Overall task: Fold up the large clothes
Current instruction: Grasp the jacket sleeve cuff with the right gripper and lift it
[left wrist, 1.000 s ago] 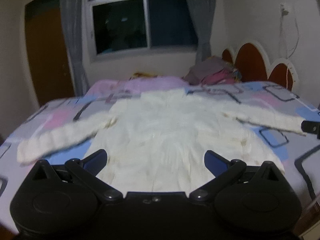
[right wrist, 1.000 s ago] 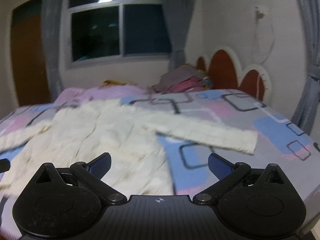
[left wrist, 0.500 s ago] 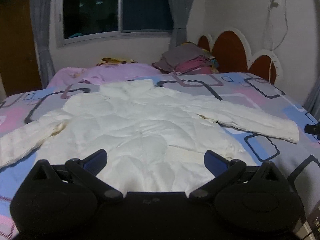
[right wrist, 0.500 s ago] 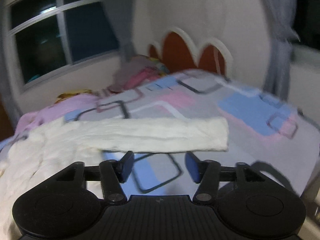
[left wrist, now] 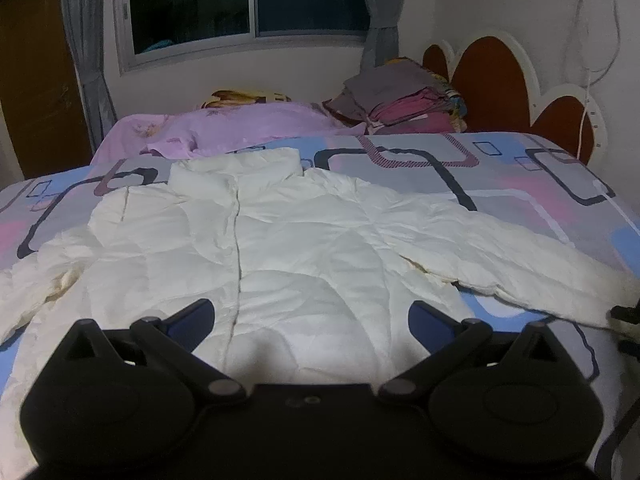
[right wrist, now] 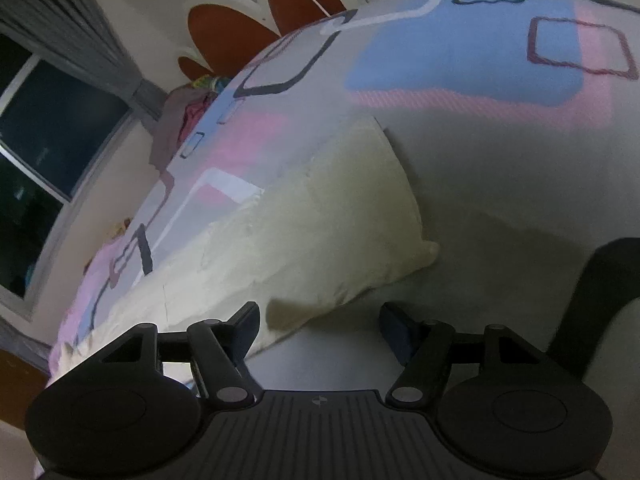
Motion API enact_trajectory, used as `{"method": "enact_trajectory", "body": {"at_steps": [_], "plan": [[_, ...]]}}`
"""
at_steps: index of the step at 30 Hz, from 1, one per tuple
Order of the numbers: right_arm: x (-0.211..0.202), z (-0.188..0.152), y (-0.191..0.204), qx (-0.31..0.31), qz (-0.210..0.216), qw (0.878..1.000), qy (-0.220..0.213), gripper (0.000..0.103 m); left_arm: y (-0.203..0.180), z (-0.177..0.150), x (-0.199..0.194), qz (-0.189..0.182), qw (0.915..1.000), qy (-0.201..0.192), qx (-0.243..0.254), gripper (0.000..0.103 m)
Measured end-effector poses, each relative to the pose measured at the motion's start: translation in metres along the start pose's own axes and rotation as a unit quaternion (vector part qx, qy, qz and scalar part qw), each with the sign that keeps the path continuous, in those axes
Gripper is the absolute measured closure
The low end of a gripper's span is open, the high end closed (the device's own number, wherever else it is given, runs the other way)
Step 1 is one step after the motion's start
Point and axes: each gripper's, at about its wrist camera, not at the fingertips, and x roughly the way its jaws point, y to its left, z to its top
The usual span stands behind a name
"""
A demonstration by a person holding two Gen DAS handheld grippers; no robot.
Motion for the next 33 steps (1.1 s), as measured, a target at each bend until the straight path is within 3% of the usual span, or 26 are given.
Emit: {"method": "enact_trajectory", "body": {"at_steps": [2,6,9,13,18,24,27,33], "plan": [[0.001,0.003,-0.003,0.004,0.006,1.000,-0.004,0.037,-0.002,0.001,0.010,0.006,0.9999,0.011,-0.003,0.000],[0.003,0.008,-0.008,0.007,-0.010,1.000,-0.010,0.075,0.003,0.001,0.024,0.016,0.9993,0.030,-0.018,0.000],[0.004,0.012,0.008,-0.025,-0.018,0.999,-0.022,0.091,0.015,0.001,0.023,0.030,0.9988,0.030,-0.026,0.000],[-0.007,0.018,0.061,-0.108,0.004,0.992,-0.071,0.093,0.045,-0.001,0.017,0.046,0.9975,0.025,-0.048,0.000],[-0.023,-0.002,0.156,-0.231,0.069,0.964,-0.111,0.093,0.098,-0.003,0.016,0.052,0.9941,0.024,-0.093,0.000],[-0.022,-0.081,0.274,-0.351,0.147,0.920,-0.099,0.093,0.158,0.002,0.017,0.050,0.9934,0.010,-0.103,0.005],[-0.015,-0.139,0.322,-0.399,0.176,0.897,-0.074,0.093,0.189,0.005,0.019,0.040,0.9932,0.010,-0.109,0.017],[0.020,-0.260,0.390,-0.477,0.212,0.853,0.002,0.093,0.238,0.003,0.029,0.016,0.9914,0.016,-0.129,0.018]]}}
